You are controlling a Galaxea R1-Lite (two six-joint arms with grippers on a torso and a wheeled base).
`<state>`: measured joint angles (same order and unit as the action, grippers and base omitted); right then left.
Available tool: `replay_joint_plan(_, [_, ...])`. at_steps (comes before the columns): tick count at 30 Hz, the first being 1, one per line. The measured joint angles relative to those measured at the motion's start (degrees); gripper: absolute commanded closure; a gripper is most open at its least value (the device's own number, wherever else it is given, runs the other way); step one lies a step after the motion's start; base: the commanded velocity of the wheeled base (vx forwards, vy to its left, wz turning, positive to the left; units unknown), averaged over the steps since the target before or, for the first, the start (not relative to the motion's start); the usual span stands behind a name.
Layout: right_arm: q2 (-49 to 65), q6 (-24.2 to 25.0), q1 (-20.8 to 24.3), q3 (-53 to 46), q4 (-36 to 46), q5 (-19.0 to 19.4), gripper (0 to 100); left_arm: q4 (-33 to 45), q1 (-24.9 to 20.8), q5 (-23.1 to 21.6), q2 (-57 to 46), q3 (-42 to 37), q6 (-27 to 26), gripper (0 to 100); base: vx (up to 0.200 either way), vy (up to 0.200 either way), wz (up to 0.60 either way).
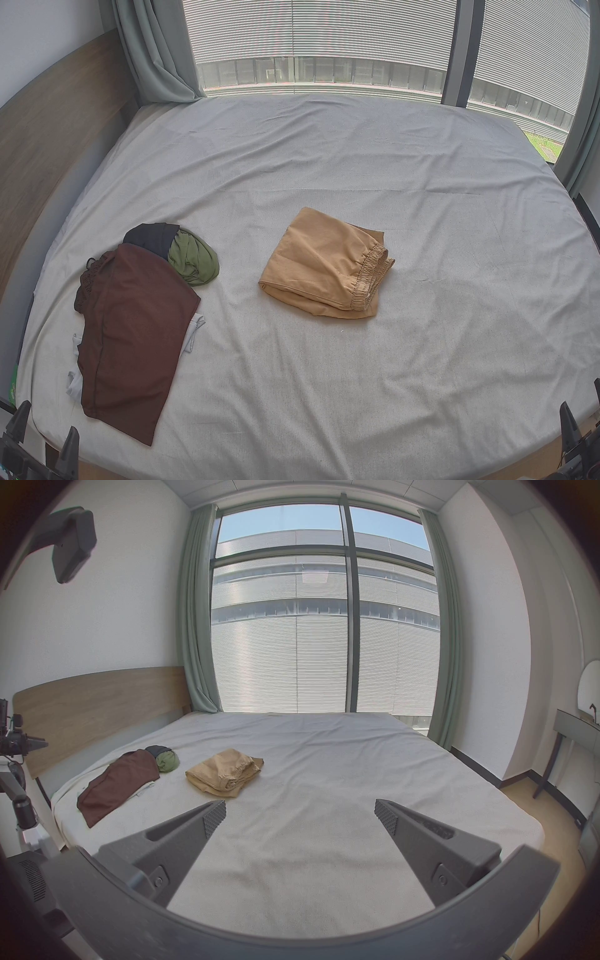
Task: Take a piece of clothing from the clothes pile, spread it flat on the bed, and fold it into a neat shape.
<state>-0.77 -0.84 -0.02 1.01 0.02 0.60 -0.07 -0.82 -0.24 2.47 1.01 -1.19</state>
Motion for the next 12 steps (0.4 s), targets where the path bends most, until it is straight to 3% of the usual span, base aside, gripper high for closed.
replay_joint_plan(12, [0.11,0.22,0.02,0.00,0.05,0.51,0,0.17,0.57,-0.02,-1.68,0.00,0.76,0,0.000,0.000,0.00])
